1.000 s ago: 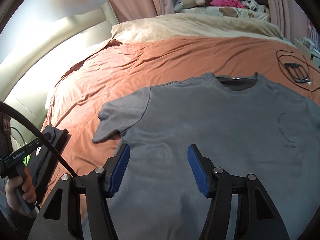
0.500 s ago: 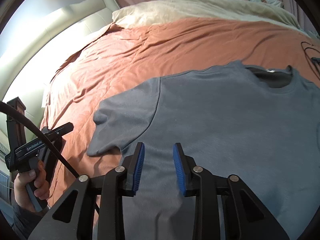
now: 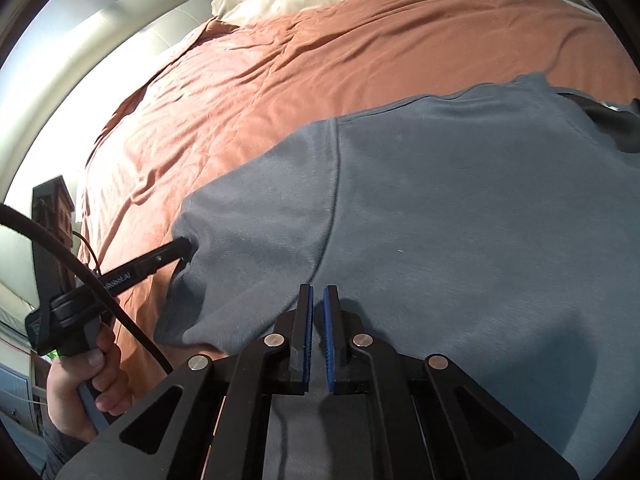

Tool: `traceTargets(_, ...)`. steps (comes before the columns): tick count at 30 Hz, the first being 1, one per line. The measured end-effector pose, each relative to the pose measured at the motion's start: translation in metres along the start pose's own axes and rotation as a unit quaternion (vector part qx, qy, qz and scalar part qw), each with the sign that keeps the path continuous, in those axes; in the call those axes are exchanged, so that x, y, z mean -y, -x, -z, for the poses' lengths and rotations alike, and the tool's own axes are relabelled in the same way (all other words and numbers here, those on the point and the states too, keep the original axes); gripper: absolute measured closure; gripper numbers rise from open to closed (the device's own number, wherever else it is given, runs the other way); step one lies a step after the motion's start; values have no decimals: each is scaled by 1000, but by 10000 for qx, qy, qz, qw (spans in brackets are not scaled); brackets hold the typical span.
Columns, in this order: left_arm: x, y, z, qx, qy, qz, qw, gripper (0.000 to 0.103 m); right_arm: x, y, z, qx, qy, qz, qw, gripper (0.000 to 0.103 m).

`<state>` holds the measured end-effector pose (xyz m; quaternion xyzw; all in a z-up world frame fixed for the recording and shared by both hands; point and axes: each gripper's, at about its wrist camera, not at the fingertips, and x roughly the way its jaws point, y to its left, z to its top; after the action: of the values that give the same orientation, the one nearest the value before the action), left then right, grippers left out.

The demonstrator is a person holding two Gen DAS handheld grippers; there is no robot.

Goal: Fold small clothes
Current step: 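Grasp the side edge and sleeve of the grey t-shirt with the left gripper, then fold the held side over the shirt body with the left gripper and release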

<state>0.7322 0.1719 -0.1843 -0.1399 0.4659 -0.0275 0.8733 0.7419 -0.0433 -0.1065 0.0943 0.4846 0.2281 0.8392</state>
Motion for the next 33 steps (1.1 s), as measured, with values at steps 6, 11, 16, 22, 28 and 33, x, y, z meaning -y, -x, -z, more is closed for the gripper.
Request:
traceTargets(6, 16, 27, -15, 286, -229, 85, 9993, 99, 0, -22, -3, -117, -281, -250, 9992, 101)
traceTargets(11, 32, 47, -27, 401, -352, 235, 9983, 99, -4, -34, -2, -191, -335, -199, 9991, 101)
traceTargets(16, 55, 62, -35, 479, -523, 396, 9967, 99, 1, -20, -4, -139, -404, -316, 9986, 82)
traceTargets(22, 89, 76, -38, 509, -754, 524, 9945, 99, 6, 12, 1, 114, -335, -115, 9993, 58)
traceTargets(28, 125, 83, -36, 484, -982, 605, 9922, 99, 14, 46, 7, 328, -263, 182, 9990, 58)
traceTargets(33, 158, 82, -33, 451, -1130, 643, 9905, 99, 20, 70, 14, 475, -198, 309, 9982, 50)
